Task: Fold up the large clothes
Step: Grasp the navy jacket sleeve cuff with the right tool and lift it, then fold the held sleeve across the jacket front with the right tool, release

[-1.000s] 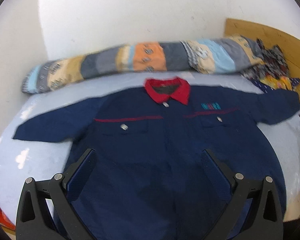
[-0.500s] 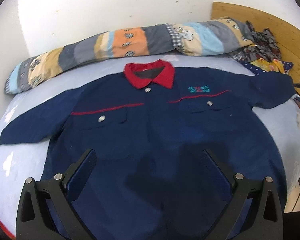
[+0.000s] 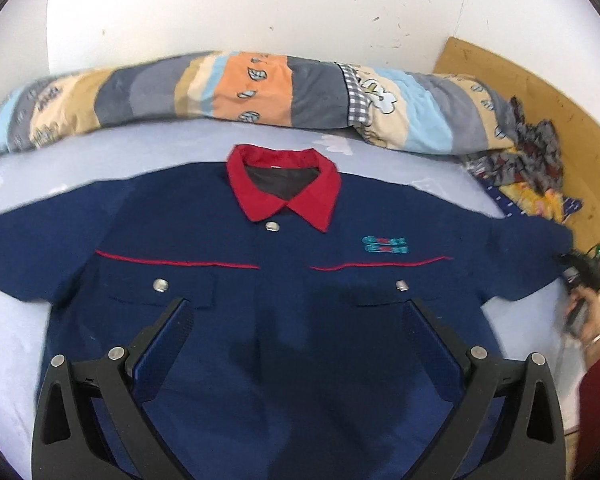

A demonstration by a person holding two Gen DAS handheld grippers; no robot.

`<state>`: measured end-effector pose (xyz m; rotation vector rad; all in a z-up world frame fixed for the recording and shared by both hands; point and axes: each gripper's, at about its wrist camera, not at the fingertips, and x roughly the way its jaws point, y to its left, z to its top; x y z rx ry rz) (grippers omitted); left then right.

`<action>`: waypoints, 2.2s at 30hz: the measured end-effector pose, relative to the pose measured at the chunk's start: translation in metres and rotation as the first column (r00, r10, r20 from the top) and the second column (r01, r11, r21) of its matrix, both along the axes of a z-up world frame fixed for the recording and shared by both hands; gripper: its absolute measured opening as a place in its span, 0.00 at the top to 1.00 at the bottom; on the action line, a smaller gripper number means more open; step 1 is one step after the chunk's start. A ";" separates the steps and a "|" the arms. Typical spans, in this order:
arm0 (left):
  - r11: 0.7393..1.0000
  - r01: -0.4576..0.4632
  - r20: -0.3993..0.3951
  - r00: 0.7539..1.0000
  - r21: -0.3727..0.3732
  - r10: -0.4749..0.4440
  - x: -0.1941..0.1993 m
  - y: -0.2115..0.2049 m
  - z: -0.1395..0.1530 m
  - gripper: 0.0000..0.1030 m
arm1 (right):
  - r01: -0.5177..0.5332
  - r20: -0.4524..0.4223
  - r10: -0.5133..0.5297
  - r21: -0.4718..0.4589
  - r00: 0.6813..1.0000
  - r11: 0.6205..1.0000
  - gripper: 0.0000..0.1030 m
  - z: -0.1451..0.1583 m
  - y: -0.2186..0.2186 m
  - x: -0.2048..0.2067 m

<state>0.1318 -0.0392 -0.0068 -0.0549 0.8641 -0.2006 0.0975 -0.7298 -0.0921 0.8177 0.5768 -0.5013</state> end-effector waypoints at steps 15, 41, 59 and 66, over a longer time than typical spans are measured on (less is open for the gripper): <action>0.999 -0.043 0.047 0.998 0.019 0.042 -0.012 0.024 0.010 0.00 | -0.038 -0.032 0.029 -0.330 0.999 0.943 0.87 0.108 0.068 -0.020; 0.983 -0.166 0.103 0.980 -0.073 0.173 -0.036 0.101 0.055 0.00 | -0.392 0.058 0.508 -0.562 0.859 0.728 0.94 0.269 0.350 0.043; 0.940 -0.335 0.145 0.929 -0.060 0.340 -0.063 0.202 0.074 0.00 | -0.867 -0.294 0.848 -0.386 0.440 0.316 0.95 0.031 0.747 0.127; 0.944 -0.323 0.132 0.935 -0.058 0.328 -0.058 0.198 0.072 0.00 | -0.922 -0.423 0.833 -0.306 0.356 0.239 0.71 -0.032 0.757 0.124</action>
